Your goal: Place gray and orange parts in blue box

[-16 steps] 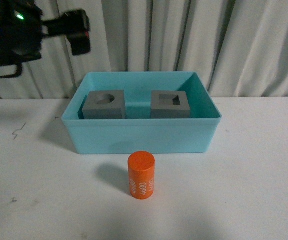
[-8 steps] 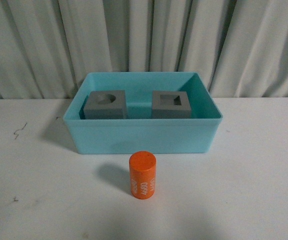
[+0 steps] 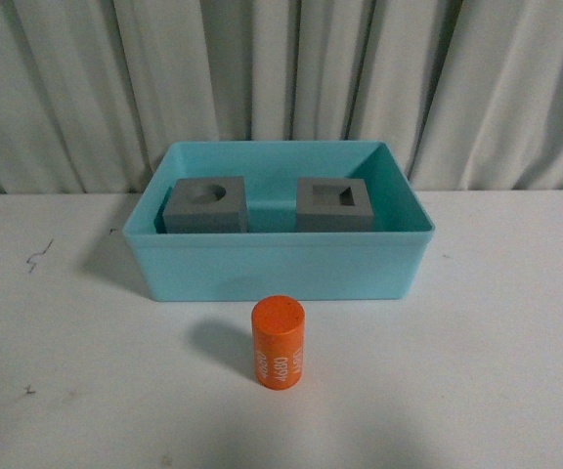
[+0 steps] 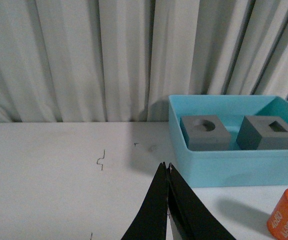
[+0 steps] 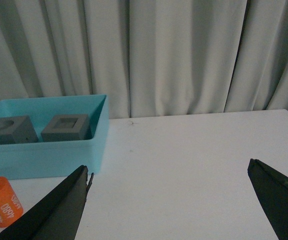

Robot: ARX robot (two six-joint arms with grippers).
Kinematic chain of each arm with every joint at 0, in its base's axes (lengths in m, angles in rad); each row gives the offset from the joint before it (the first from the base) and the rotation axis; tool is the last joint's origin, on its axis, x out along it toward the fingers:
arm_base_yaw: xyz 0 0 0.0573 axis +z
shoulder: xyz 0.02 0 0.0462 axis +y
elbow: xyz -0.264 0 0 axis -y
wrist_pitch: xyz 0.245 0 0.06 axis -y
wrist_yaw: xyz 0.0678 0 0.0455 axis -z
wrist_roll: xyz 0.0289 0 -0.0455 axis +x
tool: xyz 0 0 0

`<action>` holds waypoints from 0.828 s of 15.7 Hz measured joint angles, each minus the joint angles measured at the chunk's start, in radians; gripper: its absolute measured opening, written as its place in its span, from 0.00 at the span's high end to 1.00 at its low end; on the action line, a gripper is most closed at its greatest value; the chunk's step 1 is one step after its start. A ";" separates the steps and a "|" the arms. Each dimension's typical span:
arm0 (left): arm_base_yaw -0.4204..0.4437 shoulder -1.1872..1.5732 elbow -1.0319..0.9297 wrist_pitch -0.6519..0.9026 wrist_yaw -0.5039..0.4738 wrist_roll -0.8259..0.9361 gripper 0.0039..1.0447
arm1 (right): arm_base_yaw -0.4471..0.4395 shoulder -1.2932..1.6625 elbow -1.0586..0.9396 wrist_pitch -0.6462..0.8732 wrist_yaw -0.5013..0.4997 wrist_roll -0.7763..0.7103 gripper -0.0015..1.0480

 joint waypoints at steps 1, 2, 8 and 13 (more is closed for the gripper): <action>0.000 -0.037 0.000 -0.026 0.000 0.002 0.99 | 0.000 0.000 0.000 0.000 0.000 0.000 0.06; 0.000 -0.073 0.000 -0.059 0.000 0.002 0.99 | 0.000 0.000 0.000 0.000 0.000 0.000 0.06; 0.000 -0.228 0.000 -0.218 0.000 0.002 0.99 | 0.000 0.000 0.000 0.000 0.000 0.000 0.06; 0.000 -0.337 0.000 -0.322 0.000 0.002 0.99 | 0.000 0.000 0.000 0.000 0.000 0.000 0.06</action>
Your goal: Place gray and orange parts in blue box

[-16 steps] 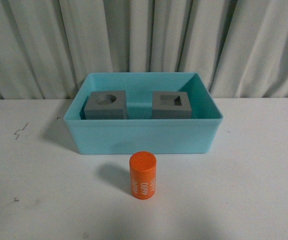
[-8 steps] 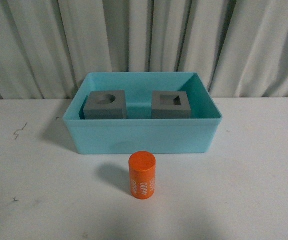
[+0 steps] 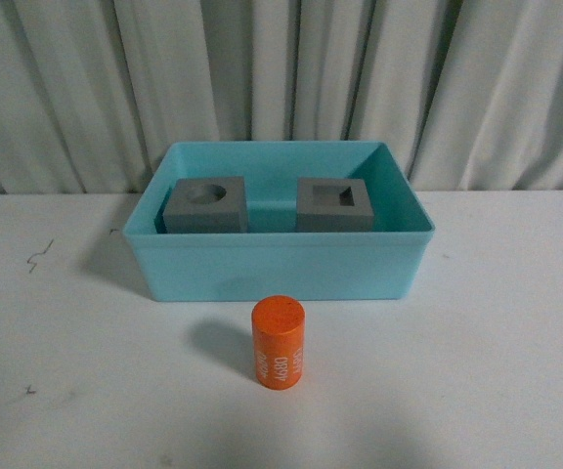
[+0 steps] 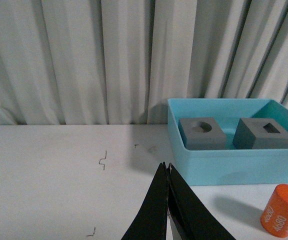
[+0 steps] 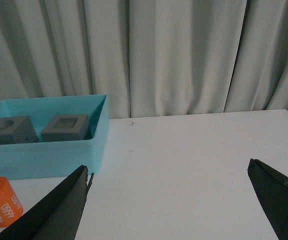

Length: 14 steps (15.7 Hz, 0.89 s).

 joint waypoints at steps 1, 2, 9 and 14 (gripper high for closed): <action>0.000 -0.016 0.000 -0.017 0.000 0.000 0.99 | 0.000 0.000 0.000 0.000 0.000 0.000 0.06; 0.000 -0.032 0.000 -0.034 0.000 0.000 0.99 | 0.000 0.000 0.000 0.000 0.000 0.000 0.06; -0.001 -0.209 0.000 -0.225 0.000 0.000 0.99 | 0.000 0.000 0.000 -0.001 0.000 0.000 0.06; -0.001 -0.209 0.000 -0.221 0.000 0.000 0.83 | 0.000 0.000 0.000 0.000 0.000 0.000 0.06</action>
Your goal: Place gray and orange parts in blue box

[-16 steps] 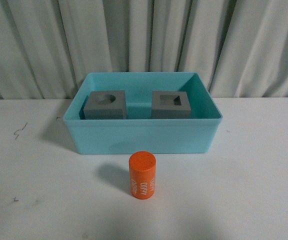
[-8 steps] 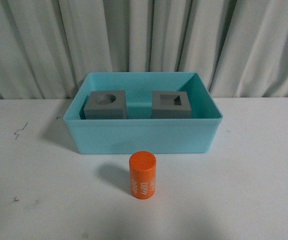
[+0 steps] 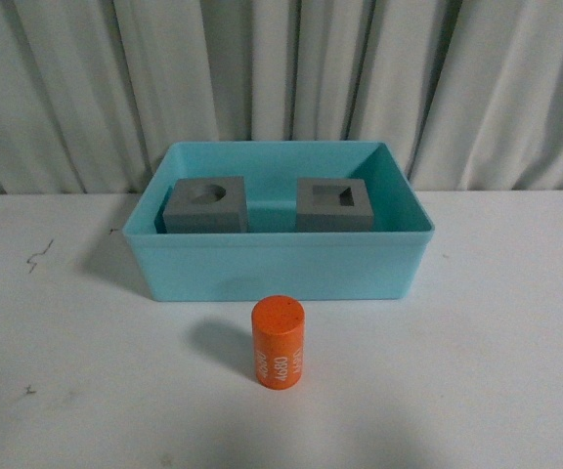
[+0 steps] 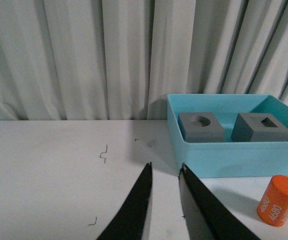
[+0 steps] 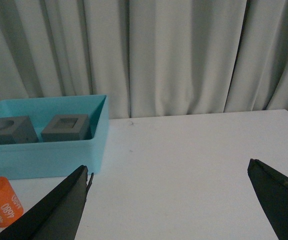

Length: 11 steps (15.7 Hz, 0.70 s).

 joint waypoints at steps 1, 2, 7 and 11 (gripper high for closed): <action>0.000 0.000 0.000 0.000 0.000 0.000 0.71 | 0.000 0.000 0.000 0.000 0.000 0.000 0.06; 0.000 0.000 0.000 0.000 0.000 0.000 0.60 | 0.000 0.000 0.000 0.000 0.000 0.000 0.06; 0.000 0.000 0.000 0.000 0.000 0.002 0.04 | 0.000 0.000 0.000 0.000 0.000 0.000 0.06; 0.000 0.000 0.000 0.000 0.000 0.002 0.06 | 0.000 0.000 0.000 0.000 0.000 0.000 0.06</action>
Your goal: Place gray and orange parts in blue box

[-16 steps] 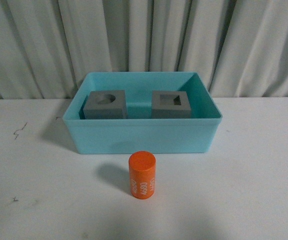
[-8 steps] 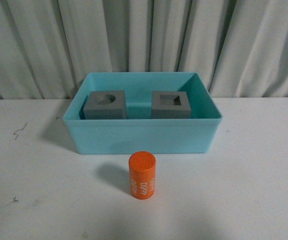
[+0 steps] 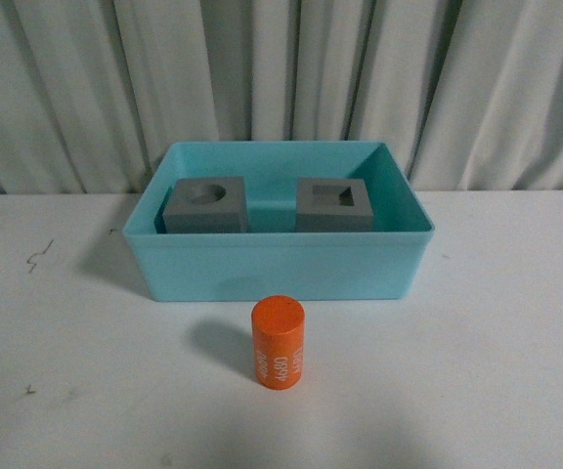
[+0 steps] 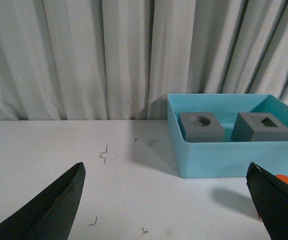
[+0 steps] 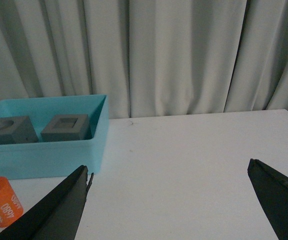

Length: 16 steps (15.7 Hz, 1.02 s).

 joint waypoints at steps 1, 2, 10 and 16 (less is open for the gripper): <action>0.000 0.000 0.000 0.000 0.000 0.000 0.06 | 0.000 0.000 0.000 0.000 0.000 0.000 0.06; 0.000 0.000 0.000 0.000 0.000 0.000 0.06 | 0.000 0.000 0.000 0.000 0.000 0.000 0.06; 0.000 0.000 0.000 0.000 0.000 0.000 0.06 | -0.259 1.089 0.480 0.073 -0.443 -0.214 0.06; 0.000 0.000 0.000 0.000 0.000 0.000 0.06 | 0.095 1.299 0.551 0.050 -0.515 -0.393 0.06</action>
